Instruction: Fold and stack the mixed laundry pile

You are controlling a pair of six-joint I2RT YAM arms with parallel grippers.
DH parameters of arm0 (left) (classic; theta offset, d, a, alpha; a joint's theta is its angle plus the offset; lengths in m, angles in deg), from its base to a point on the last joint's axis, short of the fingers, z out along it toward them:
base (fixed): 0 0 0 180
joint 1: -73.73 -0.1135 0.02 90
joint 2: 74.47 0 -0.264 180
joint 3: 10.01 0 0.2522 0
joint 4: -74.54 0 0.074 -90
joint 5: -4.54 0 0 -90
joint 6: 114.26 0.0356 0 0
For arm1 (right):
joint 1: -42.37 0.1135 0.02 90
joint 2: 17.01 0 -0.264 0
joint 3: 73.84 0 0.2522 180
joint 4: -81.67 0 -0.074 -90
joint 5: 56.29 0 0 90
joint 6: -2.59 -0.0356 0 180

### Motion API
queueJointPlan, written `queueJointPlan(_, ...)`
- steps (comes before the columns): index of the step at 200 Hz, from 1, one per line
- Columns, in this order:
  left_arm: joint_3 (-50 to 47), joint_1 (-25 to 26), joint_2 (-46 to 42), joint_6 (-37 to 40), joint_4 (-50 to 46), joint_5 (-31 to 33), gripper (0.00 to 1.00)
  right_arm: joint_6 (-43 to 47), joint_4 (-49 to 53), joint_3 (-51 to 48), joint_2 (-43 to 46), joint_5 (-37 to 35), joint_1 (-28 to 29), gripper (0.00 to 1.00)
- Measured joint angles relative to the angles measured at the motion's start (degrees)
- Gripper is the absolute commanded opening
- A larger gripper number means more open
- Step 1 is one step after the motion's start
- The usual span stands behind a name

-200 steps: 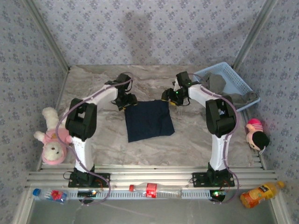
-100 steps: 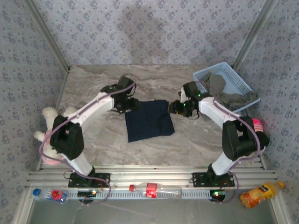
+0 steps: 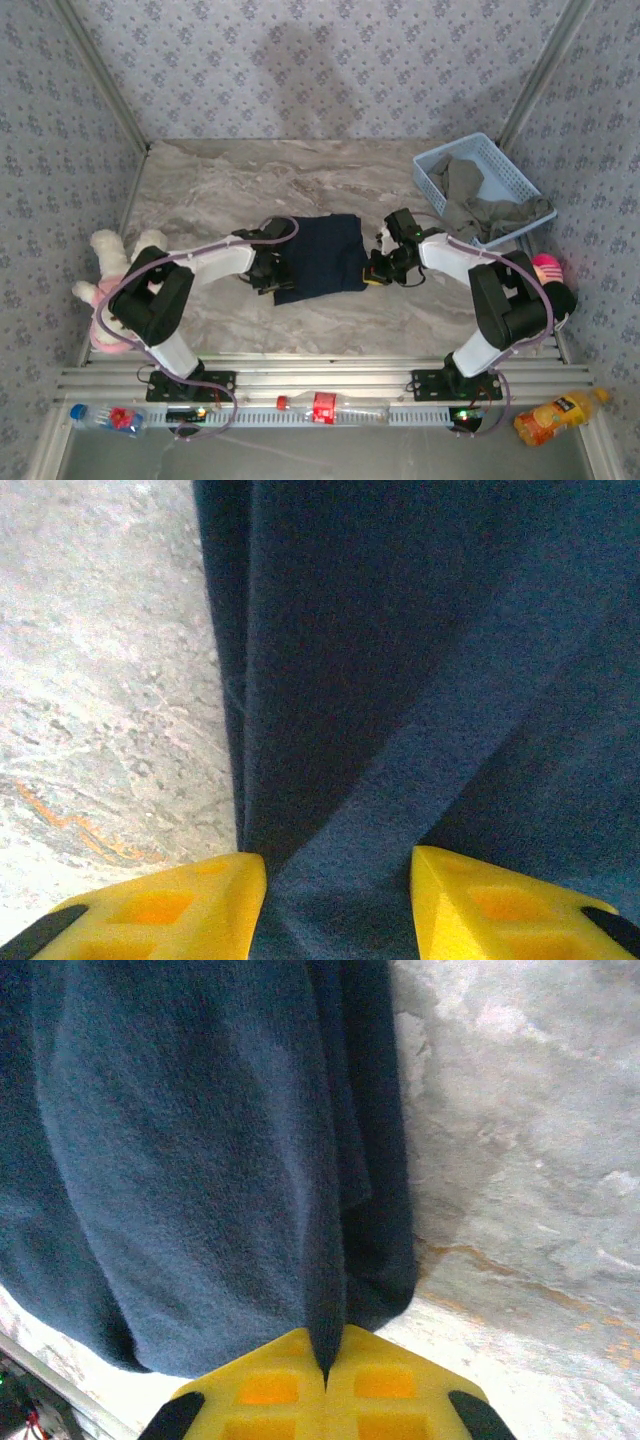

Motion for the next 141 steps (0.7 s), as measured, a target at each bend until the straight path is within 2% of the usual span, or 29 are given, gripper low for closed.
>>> queueJointPlan(32, 2.0, -1.8, 1.5, 2.2, -0.6, 0.6, 0.44, 1.5, 0.2, 0.0, 2.6, -0.7, -4.1, 0.0)
queueJointPlan(64, 5.5, -1.9, 3.8, 4.5, -3.2, 4.3, 0.48, 2.1, 0.6, 1.8, 2.1, -3.1, -1.5, 0.0)
queueJointPlan(67, 5.8, -1.9, 3.9, 4.8, -3.6, 4.6, 0.5, 2.2, 0.6, 2.1, 1.8, -3.3, -1.0, 0.02)
queueJointPlan(86, 8.2, -1.7, 4.4, 5.7, -6.9, 6.3, 0.63, 2.0, 0.8, 3.8, 0.7, -4.4, 1.6, 0.29)
queueJointPlan(99, 10.2, -1.4, 4.3, 5.6, -9.2, 7.0, 0.66, 2.1, 1.3, 4.1, 0.8, -4.8, 2.4, 0.38)
queueJointPlan(120, 13.4, -0.2, 2.4, 5.6, -11.8, 7.3, 0.65, 2.5, 4.1, 4.9, 2.4, -7.0, 2.3, 0.41)
queueJointPlan(141, 15.1, 1.6, -1.6, 5.3, -11.8, 6.1, 0.58, 2.6, 6.5, 7.4, 4.6, -9.7, 1.9, 0.37)
